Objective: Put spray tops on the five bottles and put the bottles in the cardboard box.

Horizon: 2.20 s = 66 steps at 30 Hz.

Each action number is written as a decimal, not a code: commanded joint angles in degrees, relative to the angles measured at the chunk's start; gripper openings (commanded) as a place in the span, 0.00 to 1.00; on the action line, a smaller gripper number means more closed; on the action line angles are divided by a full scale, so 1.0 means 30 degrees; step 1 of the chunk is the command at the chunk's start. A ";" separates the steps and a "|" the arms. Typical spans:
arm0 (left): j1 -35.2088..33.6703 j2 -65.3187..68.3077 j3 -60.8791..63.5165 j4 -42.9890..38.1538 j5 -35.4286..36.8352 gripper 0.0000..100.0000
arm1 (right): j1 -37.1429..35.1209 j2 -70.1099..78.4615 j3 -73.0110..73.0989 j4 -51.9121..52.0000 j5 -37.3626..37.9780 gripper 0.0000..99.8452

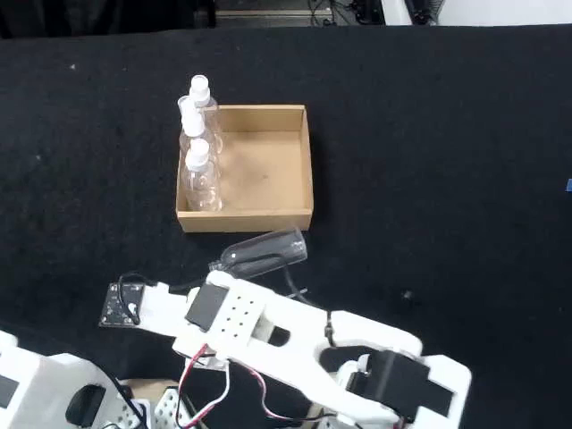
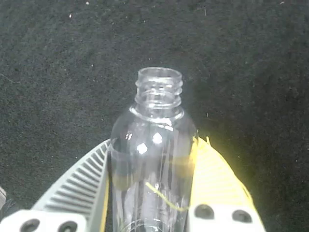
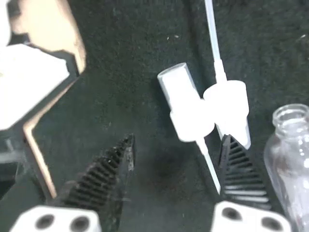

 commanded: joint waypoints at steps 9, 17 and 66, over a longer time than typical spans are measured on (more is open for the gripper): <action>-0.0190 0.0117 -0.1685 0.0147 0.0029 0.03 | -0.0850 0.0777 0.1099 -0.3780 0.1700 0.19; -0.0073 0.0117 -0.1685 0.0147 0.0029 0.03 | -0.0762 0.1802 0.1128 -0.3663 0.1700 0.18; 1.4344 -1.0051 0.9538 -0.1348 0.7414 0.03 | 2.7897 -0.2681 -0.0747 -0.2725 -0.0293 0.09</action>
